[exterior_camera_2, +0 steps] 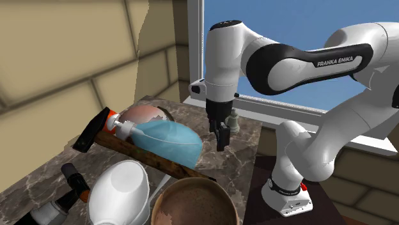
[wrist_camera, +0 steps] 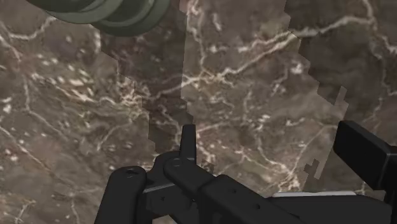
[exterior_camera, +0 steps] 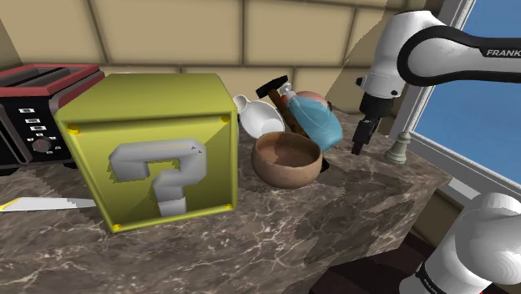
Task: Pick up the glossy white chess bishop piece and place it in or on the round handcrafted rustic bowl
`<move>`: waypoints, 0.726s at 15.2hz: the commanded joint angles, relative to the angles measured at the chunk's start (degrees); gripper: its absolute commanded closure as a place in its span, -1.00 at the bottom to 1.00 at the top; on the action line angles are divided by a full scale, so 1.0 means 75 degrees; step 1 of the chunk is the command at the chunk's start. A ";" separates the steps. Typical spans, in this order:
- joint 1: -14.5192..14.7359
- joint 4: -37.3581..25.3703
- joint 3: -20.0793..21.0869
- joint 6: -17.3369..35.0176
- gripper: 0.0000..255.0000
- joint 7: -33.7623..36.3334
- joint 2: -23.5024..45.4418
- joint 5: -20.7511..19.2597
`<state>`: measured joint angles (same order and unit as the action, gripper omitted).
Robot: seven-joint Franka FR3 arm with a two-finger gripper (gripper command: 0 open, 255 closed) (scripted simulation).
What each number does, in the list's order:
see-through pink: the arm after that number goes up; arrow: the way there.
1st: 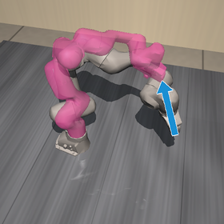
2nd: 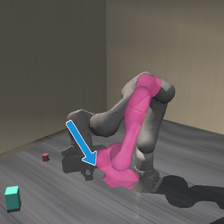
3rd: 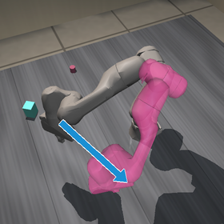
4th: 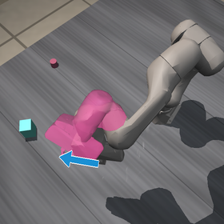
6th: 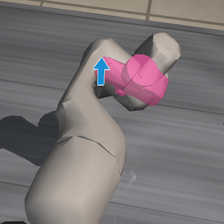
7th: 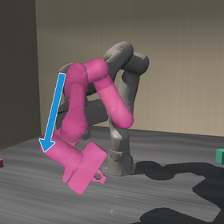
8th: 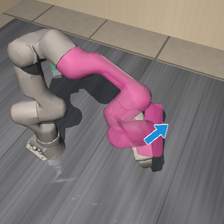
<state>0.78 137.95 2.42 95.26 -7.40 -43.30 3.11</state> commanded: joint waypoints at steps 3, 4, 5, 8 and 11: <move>0.0138 -0.0070 -0.0574 -0.0417 -1.00 -0.0907 -0.0363 0.0023; 0.0206 -0.0137 -0.0870 -0.0635 -1.00 -0.1355 -0.0505 0.0017; 0.0272 -0.0227 -0.1169 -0.0859 -1.00 -0.1802 -0.0620 0.0003; 0.0496 -0.0624 -0.2094 -0.1549 -1.00 -0.3129 -0.0801 -0.0083; 0.0786 -0.1209 -0.3051 -0.2261 -1.00 -0.4456 -0.0744 -0.0200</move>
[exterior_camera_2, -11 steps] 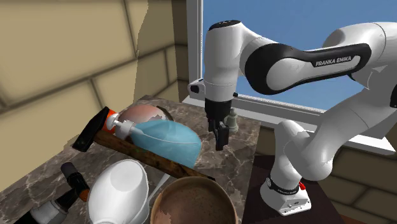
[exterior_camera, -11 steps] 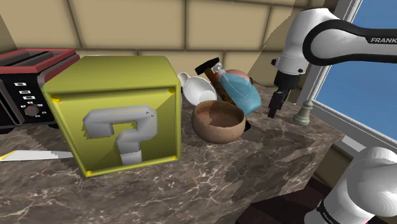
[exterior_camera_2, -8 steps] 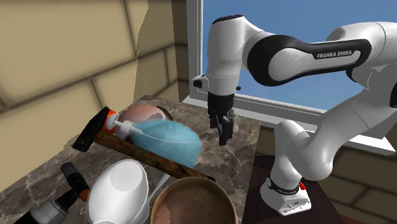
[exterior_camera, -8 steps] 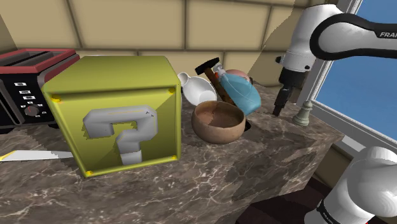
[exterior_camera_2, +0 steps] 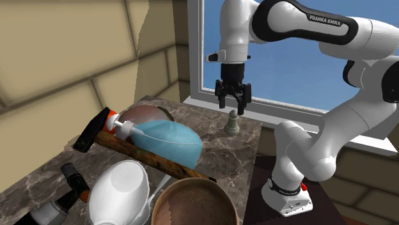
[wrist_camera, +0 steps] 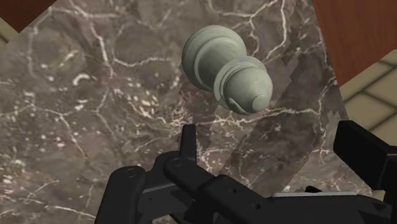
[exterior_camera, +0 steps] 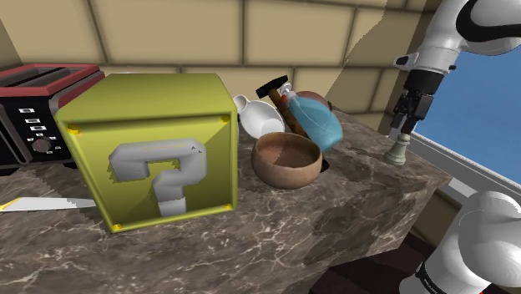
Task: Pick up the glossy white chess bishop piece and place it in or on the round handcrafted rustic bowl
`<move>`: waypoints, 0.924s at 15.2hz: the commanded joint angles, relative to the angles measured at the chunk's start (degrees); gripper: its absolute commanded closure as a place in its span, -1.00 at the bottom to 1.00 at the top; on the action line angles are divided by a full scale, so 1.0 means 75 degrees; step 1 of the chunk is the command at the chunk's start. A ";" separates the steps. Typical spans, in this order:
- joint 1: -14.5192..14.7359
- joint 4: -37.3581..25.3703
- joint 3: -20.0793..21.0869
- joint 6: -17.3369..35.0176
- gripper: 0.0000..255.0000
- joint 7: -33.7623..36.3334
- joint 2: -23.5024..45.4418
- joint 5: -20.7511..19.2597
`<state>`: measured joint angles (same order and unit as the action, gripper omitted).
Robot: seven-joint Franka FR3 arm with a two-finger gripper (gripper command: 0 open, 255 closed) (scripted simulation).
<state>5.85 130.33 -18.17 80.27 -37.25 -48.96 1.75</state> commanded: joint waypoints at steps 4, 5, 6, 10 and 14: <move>0.0279 -0.0288 -0.0793 -0.0469 -1.00 -0.1148 0.0014 -0.0094; 0.0262 -0.0151 -0.0778 -0.0385 -1.00 -0.1141 -0.0039 -0.0098; 0.0245 -0.0015 -0.0764 -0.0301 -1.00 -0.1134 -0.0090 -0.0102; 0.0186 0.0464 -0.0716 -0.0001 -1.00 -0.1111 -0.0267 -0.0113; 0.0186 0.0463 -0.0717 -0.0002 -1.00 -0.1112 -0.0266 -0.0113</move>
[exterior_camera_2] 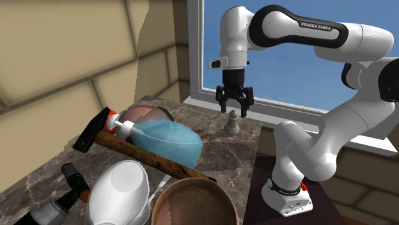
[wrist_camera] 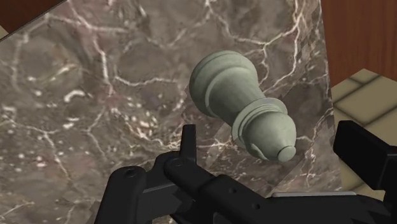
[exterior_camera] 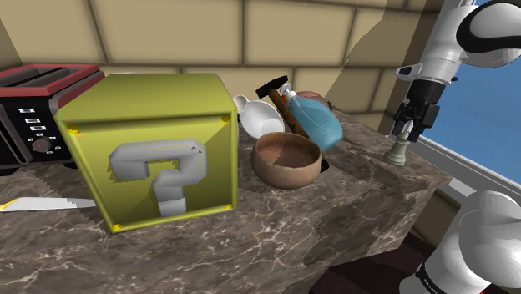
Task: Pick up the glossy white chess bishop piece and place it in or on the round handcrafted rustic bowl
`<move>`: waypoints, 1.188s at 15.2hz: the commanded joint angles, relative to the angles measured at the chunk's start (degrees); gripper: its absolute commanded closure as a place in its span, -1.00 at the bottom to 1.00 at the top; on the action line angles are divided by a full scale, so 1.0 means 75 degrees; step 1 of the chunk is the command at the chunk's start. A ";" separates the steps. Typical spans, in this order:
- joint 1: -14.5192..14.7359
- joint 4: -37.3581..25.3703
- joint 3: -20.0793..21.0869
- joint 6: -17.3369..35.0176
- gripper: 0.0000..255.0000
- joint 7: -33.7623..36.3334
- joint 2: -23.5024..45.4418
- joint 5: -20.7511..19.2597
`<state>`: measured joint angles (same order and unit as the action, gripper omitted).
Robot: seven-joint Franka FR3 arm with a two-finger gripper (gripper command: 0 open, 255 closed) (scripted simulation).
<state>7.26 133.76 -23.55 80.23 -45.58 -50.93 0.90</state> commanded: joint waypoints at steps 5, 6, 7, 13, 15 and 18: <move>-0.0001 0.0004 0.0000 0.0002 1.00 0.0000 -0.0002 -0.0001; -0.0001 0.0004 0.0000 0.0002 1.00 0.0000 -0.0002 -0.0001; -0.0001 0.0004 0.0000 0.0002 1.00 -0.0001 -0.0002 -0.0001; -0.0002 0.0006 0.0000 0.0003 1.00 -0.0001 -0.0003 -0.0001; 0.0033 -0.0237 0.0028 -0.0165 1.00 0.0038 0.0065 0.0042; 0.0087 -0.0609 0.0065 -0.0417 1.00 0.0096 0.0177 0.0106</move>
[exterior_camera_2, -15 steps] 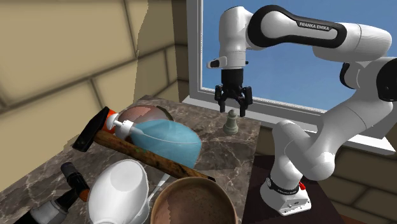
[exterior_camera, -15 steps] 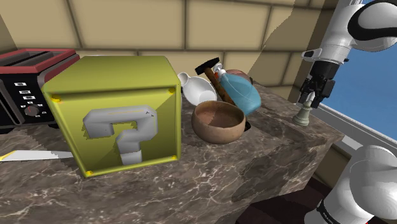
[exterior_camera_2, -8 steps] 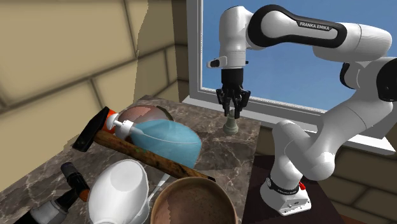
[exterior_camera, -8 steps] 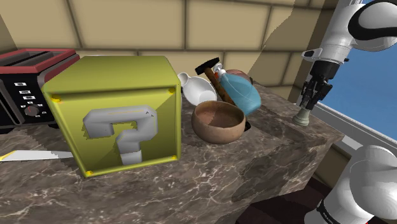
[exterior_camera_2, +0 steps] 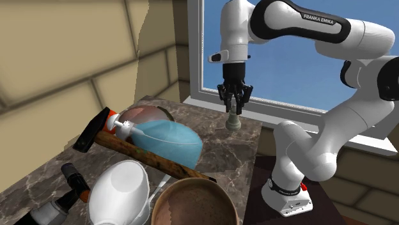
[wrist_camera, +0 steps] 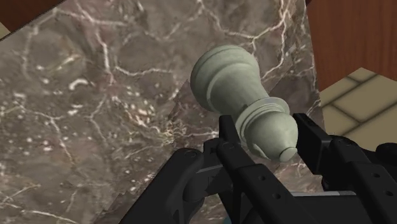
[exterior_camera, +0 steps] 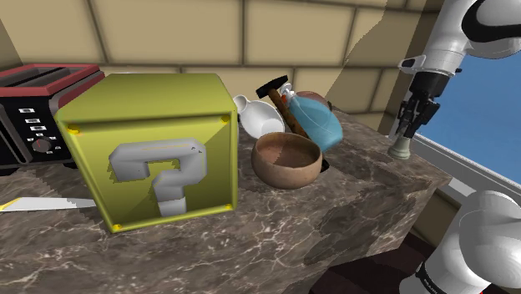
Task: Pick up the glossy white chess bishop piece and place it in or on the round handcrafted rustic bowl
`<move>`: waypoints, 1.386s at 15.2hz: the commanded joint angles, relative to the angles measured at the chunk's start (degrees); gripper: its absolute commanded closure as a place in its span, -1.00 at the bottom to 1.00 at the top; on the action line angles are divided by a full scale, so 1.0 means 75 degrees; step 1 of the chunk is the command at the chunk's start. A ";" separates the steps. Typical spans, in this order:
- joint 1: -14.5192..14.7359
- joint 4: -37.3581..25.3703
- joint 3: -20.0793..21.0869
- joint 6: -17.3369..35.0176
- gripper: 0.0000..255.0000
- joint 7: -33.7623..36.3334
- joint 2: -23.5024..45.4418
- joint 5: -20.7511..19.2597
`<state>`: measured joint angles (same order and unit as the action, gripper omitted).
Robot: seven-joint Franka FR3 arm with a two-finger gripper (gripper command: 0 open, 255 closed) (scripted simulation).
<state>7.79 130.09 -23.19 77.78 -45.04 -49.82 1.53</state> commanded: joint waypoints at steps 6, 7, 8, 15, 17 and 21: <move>0.0124 -0.0899 0.0073 -0.0594 1.00 0.0135 0.0288 0.0148; 0.0143 -0.1034 0.0080 -0.0679 1.00 0.0154 0.0336 0.0169; 0.0162 -0.1169 0.0087 -0.0763 1.00 0.0172 0.0385 0.0189; 0.0298 -0.2162 0.0109 -0.1363 1.00 0.0295 0.0764 0.0335; 0.0339 -0.2461 0.0108 -0.1538 1.00 0.0330 0.0884 0.0378; 0.0424 -0.3083 0.0095 -0.1895 1.00 0.0397 0.1143 0.0466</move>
<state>10.82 108.08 -22.61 64.21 -42.36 -41.69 4.74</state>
